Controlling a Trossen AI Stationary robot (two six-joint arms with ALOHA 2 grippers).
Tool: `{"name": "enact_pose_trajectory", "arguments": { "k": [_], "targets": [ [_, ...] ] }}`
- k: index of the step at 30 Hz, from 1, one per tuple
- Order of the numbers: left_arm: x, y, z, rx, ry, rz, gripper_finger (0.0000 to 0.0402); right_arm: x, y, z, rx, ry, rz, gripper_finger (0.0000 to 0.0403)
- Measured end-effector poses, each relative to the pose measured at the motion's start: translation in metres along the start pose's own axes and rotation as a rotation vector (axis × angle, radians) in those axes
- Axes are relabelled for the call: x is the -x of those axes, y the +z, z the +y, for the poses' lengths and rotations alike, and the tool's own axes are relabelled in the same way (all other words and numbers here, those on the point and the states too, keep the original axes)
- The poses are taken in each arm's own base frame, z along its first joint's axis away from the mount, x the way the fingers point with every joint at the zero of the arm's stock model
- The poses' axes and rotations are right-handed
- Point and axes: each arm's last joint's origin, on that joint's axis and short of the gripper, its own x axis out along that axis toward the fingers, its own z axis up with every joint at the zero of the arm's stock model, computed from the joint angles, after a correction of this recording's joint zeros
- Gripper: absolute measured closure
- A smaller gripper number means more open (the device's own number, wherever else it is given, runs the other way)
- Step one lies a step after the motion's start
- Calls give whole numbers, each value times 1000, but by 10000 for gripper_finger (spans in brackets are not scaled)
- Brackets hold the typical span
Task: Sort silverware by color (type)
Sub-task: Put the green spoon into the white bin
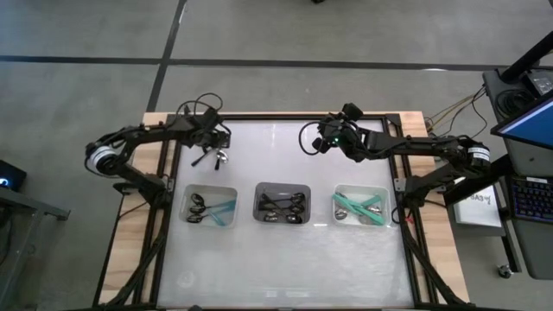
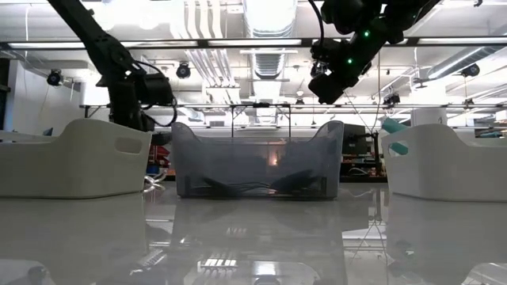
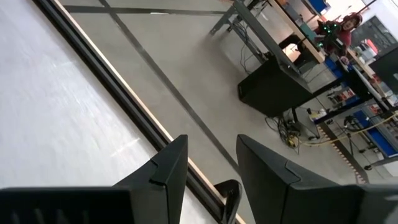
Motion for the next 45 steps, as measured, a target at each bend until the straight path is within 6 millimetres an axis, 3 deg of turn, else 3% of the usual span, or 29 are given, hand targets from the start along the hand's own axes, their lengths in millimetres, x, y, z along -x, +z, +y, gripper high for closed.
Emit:
{"name": "enact_pose_trajectory", "arguments": {
  "k": [7,20,32,45],
  "targets": [
    [-14,-19,9,85,45,20,328,-1,0,-1,3,8,-1,273],
    [-4,-8,4,138,-43,-118,328,-5,-1,-2,-7,130,-17,273],
    [-18,-12,3,151,4,-98,328,-5,-1,-2,-5,130,-17,273],
    [-19,-17,2,96,47,-65,328,-5,-5,-1,28,138,21,273]
  ]
}}
